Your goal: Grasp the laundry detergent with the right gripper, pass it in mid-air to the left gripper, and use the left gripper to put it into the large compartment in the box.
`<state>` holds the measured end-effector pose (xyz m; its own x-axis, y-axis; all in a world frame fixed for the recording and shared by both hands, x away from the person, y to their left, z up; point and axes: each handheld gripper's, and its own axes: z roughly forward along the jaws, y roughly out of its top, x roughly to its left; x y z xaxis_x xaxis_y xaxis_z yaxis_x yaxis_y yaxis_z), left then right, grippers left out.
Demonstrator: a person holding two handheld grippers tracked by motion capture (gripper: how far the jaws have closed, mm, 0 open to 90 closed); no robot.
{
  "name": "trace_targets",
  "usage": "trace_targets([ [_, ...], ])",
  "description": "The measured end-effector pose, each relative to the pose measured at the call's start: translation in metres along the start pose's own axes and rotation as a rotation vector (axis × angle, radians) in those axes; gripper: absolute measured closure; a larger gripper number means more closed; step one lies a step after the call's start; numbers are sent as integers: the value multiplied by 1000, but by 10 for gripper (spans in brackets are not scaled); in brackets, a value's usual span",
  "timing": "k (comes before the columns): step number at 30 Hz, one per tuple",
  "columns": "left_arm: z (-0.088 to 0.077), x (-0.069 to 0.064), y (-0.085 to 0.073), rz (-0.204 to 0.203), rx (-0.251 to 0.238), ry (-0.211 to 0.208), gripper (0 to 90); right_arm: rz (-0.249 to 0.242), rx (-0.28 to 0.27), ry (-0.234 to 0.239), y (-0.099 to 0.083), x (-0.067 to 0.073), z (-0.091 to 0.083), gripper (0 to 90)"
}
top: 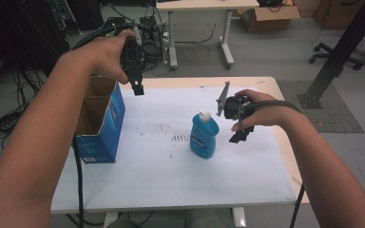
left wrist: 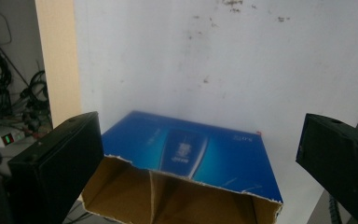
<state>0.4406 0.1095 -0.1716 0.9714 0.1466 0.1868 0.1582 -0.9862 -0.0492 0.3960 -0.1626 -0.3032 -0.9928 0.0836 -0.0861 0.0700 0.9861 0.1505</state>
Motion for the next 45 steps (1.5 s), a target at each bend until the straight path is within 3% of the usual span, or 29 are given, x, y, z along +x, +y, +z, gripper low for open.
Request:
trace_targets([
  [9,1,-1,-2,21,-3,0,10,14,10,-6,-3,-2,-4,40],
  [16,3,-11,-8,32,-20,-10,12,29,1,-20,-2,3,-8,41],
  [24,9,-24,-16,37,6,-16,11,43,1,-24,-2,10,-7,41],
  [34,11,-48,-21,52,2,-20,9,66,-26,-36,-8,17,-10,41],
  [45,23,-83,-25,76,11,-31,7,75,-56,-40,-12,23,-8,41],
])
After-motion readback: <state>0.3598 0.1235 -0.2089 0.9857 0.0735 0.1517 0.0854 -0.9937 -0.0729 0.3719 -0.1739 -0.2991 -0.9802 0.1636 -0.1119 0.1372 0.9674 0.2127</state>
